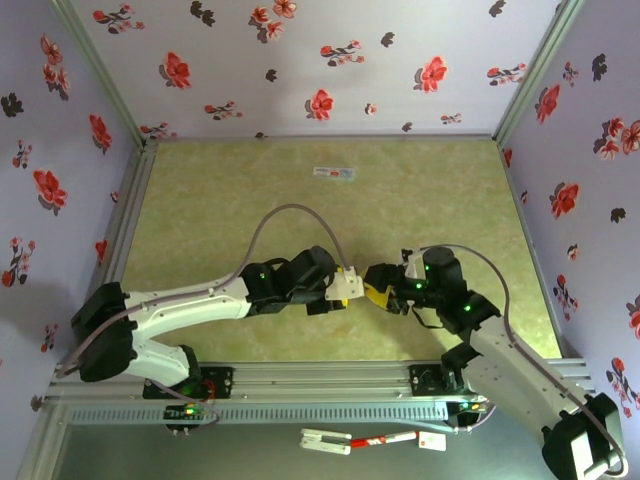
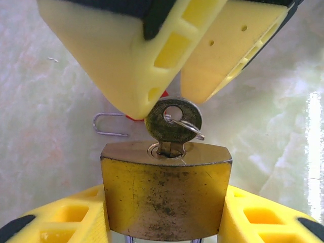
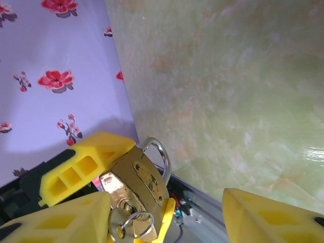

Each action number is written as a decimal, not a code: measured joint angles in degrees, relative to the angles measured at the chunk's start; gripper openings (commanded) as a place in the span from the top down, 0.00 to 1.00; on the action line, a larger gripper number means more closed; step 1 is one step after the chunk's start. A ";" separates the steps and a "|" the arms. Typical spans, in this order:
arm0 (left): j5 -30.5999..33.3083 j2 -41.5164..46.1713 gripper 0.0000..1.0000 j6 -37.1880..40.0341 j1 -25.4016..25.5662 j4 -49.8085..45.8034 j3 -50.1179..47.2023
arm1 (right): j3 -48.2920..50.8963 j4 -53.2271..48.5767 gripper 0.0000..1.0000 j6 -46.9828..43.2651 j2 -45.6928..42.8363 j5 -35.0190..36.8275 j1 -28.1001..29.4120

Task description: Unlock with the key

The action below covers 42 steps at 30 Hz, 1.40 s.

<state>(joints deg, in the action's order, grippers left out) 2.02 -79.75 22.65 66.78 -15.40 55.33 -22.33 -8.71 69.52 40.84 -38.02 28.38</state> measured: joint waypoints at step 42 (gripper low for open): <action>-10.71 -4.22 0.93 -1.84 -1.81 -3.74 5.44 | -0.52 -4.37 0.39 -7.63 -2.84 -1.20 4.72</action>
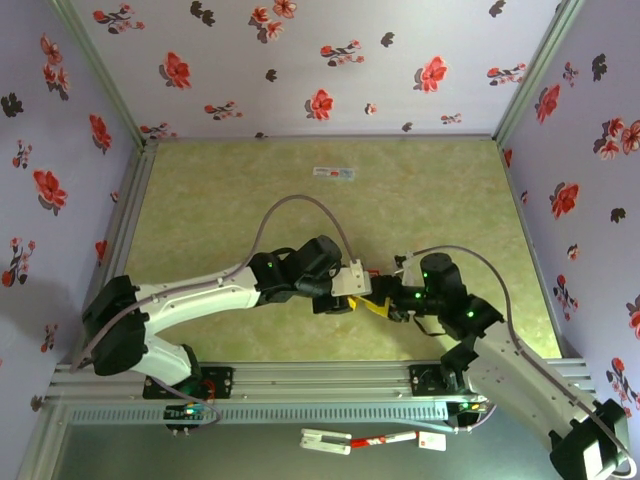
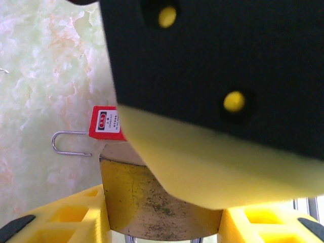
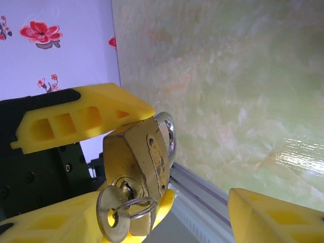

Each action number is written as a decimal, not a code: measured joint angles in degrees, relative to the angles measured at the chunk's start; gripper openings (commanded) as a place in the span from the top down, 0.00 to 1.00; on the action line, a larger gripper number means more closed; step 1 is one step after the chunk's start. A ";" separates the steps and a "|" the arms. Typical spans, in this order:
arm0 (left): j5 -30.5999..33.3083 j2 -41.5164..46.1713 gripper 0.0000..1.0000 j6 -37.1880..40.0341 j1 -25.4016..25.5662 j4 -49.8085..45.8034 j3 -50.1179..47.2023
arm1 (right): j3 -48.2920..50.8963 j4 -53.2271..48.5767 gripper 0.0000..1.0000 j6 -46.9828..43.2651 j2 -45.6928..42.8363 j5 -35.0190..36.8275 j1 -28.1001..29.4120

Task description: Unlock with the key

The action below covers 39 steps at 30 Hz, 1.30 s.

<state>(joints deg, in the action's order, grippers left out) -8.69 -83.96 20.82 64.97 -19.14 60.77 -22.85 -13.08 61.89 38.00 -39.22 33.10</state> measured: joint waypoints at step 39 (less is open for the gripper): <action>-2.84 20.04 0.20 -21.75 -6.60 15.45 -17.66 | -1.88 -1.01 1.00 -1.33 -0.04 8.85 1.03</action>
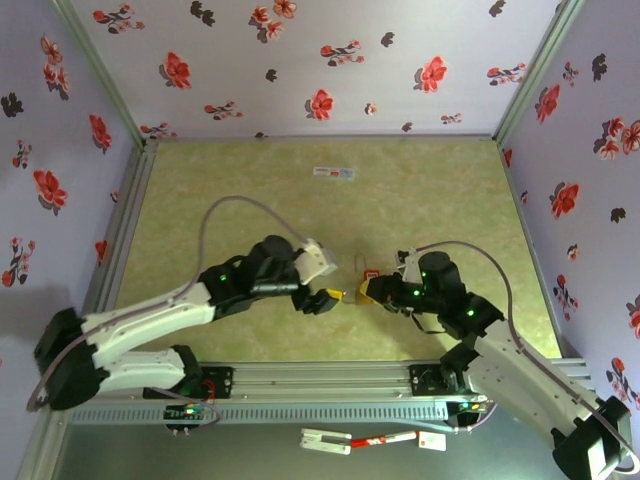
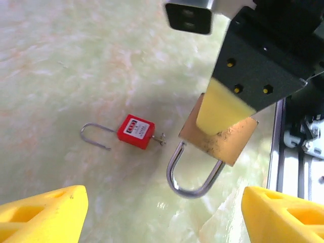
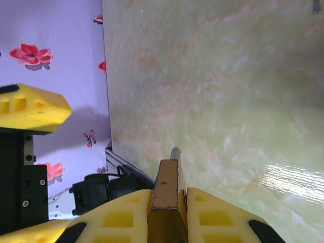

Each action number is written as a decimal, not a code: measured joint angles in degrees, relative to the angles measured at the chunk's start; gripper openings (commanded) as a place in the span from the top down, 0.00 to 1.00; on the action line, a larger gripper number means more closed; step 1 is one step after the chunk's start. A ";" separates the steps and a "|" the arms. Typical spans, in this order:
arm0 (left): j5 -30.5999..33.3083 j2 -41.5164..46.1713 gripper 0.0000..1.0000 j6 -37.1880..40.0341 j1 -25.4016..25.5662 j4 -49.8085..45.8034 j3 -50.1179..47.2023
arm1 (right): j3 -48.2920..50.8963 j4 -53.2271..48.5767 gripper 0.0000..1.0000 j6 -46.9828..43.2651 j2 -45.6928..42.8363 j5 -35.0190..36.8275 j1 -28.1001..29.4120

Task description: Unlock with the key

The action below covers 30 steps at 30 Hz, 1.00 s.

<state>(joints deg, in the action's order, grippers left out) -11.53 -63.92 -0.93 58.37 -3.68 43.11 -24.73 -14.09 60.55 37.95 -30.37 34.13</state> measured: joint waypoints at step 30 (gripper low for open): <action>-1.07 -8.13 0.53 -53.09 -1.29 26.77 -9.33 | -0.72 13.16 1.00 4.04 0.72 0.20 -0.55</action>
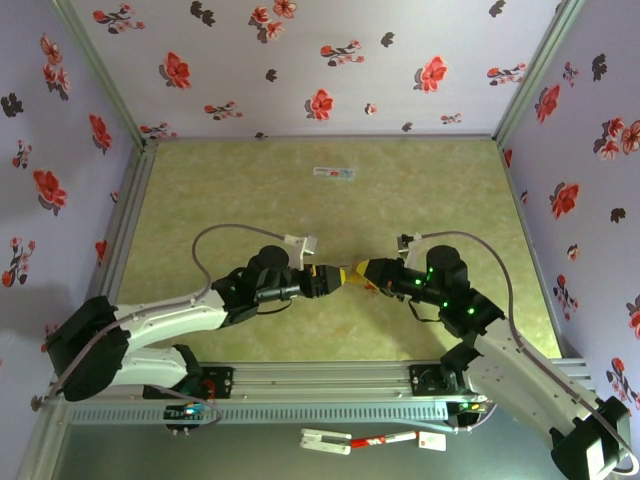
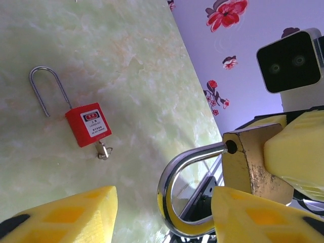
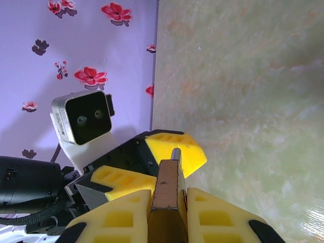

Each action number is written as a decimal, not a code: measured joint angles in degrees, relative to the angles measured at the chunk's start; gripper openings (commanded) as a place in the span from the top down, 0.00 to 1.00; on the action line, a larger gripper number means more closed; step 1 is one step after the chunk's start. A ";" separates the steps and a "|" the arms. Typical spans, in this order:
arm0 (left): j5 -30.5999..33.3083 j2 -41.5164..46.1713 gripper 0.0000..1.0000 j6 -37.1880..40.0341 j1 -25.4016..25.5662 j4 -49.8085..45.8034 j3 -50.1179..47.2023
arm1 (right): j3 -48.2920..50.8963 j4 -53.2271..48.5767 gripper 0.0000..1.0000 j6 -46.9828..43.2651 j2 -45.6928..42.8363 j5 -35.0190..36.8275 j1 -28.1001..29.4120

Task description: Unlock with the key

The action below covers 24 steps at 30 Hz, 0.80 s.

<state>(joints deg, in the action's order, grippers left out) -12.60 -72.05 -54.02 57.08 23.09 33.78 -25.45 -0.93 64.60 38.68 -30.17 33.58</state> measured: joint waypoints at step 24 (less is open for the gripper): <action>-3.26 -2.16 1.00 -0.28 -1.86 2.19 1.42 | 0.52 0.26 1.00 0.57 -0.70 1.09 0.04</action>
<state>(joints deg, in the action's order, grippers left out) -15.86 -74.22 -54.30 55.22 25.28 35.20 -24.93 -0.67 65.17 37.98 -29.08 33.63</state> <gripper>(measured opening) 0.106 0.147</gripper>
